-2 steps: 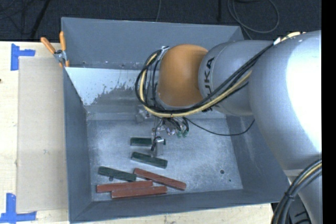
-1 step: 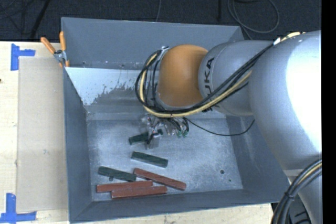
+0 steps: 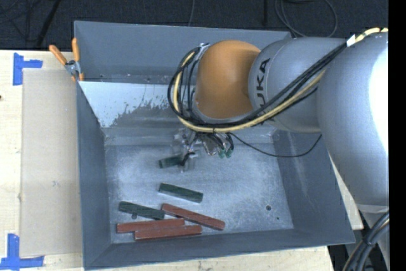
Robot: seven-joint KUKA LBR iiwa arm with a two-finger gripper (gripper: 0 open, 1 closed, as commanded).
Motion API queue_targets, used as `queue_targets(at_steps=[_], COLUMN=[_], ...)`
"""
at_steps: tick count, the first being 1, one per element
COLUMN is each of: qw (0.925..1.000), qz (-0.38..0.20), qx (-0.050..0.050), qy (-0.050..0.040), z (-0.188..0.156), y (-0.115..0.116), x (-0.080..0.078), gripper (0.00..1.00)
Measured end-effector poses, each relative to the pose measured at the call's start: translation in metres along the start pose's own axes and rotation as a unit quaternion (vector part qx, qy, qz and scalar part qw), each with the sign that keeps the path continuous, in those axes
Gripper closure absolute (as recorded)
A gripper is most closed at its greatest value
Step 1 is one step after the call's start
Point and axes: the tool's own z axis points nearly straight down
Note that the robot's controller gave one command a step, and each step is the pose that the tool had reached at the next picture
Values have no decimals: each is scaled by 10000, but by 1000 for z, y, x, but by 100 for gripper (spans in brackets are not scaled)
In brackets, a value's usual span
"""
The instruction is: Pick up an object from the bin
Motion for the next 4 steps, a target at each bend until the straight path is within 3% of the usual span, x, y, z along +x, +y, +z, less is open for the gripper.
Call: queue_targets(at_steps=[2, 4], qw=[10000, 10000], qz=[-14, -26], qx=[-2, 1], qy=[17, 5], z=[-9, -53], y=[1, 2], x=[-1, -3], gripper=[100, 100])
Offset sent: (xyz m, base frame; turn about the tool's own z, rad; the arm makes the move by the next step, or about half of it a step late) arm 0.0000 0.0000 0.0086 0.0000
